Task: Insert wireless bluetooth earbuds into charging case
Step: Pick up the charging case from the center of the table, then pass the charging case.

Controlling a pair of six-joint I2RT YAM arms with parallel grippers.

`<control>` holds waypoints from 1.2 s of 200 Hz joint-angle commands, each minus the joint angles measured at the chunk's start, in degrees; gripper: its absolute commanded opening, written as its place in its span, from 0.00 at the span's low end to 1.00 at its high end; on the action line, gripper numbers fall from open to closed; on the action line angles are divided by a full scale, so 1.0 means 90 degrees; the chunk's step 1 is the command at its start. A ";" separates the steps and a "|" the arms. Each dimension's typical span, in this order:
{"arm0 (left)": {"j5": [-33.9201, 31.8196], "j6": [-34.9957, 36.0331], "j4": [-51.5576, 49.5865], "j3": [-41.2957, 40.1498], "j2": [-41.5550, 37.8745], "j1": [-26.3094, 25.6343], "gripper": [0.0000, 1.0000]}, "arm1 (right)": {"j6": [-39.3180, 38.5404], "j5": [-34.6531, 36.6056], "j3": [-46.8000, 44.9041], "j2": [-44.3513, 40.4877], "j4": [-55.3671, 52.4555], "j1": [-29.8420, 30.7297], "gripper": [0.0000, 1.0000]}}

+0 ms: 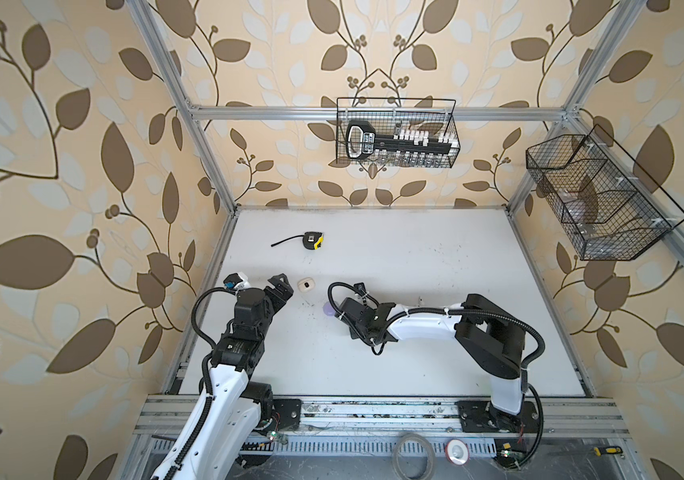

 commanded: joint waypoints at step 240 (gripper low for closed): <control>0.5505 0.3341 -0.0556 0.2790 0.1152 -0.2668 0.71 | -0.8060 -0.1111 -0.5765 -0.7240 0.6102 0.0016 0.25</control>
